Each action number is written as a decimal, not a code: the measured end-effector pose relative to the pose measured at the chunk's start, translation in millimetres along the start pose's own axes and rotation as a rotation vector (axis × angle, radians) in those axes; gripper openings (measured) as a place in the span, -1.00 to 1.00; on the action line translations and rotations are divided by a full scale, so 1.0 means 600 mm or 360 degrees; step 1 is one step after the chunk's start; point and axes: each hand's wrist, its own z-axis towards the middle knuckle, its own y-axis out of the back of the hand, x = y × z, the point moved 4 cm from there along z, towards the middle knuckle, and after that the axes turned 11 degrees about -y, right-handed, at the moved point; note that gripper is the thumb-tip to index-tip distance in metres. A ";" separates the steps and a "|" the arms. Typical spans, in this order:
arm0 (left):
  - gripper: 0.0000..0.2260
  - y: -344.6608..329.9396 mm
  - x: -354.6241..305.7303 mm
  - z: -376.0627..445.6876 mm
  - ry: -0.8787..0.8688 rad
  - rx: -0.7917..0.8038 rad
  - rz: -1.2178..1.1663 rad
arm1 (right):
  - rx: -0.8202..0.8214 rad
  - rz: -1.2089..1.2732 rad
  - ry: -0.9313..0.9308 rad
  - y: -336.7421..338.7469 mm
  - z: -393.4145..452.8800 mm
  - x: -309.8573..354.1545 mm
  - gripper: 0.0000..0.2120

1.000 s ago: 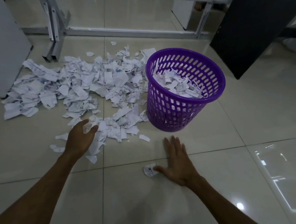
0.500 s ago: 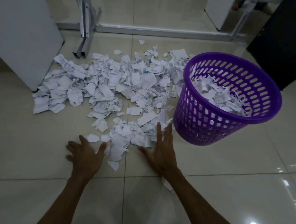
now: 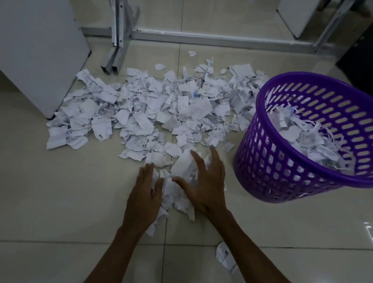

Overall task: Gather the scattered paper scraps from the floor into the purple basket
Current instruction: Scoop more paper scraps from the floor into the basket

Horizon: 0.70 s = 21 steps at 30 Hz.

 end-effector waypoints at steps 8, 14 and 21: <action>-0.57 0.003 -0.005 0.025 0.0177 -0.0153 -0.0289 | 0.0777 -0.0108 0.0061 -0.026 0.001 -0.004 -0.15; -0.66 0.022 0.026 0.021 0.0800 -0.0200 -0.0912 | 0.0702 -0.0043 0.0333 -0.003 -0.047 -0.008 0.15; -0.60 0.027 -0.001 -0.008 0.0566 0.0074 -0.0642 | 0.0645 -0.0439 0.0427 -0.046 -0.067 0.019 0.17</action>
